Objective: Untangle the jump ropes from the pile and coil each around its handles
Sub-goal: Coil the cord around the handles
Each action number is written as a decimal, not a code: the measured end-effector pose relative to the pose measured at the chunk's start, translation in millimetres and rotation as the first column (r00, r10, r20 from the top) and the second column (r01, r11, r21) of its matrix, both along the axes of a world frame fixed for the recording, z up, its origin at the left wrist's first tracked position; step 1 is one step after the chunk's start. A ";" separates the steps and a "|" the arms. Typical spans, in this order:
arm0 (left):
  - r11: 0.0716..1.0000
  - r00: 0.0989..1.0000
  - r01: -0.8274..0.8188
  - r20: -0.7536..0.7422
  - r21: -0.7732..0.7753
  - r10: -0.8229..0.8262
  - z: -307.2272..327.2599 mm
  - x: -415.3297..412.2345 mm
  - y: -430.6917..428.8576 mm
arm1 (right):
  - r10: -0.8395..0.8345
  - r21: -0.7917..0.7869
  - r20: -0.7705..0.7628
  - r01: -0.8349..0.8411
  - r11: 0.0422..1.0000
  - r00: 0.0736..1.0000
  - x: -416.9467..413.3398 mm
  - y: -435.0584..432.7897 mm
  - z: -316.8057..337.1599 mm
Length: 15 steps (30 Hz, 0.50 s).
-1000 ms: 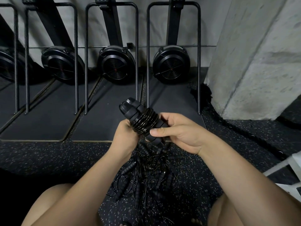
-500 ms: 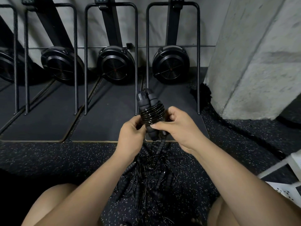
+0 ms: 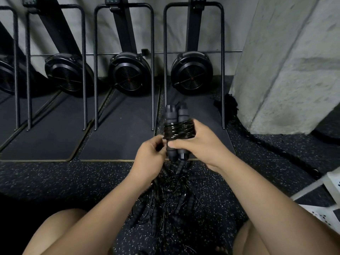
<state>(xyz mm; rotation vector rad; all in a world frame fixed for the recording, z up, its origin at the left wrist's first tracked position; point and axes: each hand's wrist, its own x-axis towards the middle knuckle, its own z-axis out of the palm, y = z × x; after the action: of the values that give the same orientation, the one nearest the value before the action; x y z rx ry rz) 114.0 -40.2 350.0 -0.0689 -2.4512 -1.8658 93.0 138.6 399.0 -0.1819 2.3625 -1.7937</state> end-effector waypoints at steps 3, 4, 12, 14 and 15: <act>0.998 0.999 0.034 0.015 0.047 -0.034 6.4 -0.4 0.1 | -0.044 -0.125 -0.003 0.044 0.991 0.999 -2.9 -0.1 -4.4; 0.997 0.999 0.050 0.012 0.056 -0.050 8.0 0.4 -0.9 | -0.070 -0.158 -0.007 0.068 0.985 0.998 -3.6 -0.4 -4.9; 0.971 0.997 0.041 0.060 0.234 -0.057 11.8 7.1 -1.8 | -0.154 -0.276 0.016 0.153 0.949 0.988 -5.4 -5.5 -1.4; 0.977 0.995 0.019 0.091 0.211 -0.039 9.6 6.0 -2.9 | -0.171 -0.226 -0.013 0.164 0.960 0.985 -5.6 -5.3 -2.6; 0.980 0.994 0.010 0.102 0.201 -0.031 8.1 5.8 -2.6 | -0.176 -0.184 -0.042 0.166 0.969 0.984 -5.4 -5.0 -3.0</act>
<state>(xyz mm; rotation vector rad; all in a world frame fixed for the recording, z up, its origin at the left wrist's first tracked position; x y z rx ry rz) 119.8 -42.8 358.0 0.0141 -2.3181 -2.1666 87.6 133.6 396.0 -0.0540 2.3157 -2.1107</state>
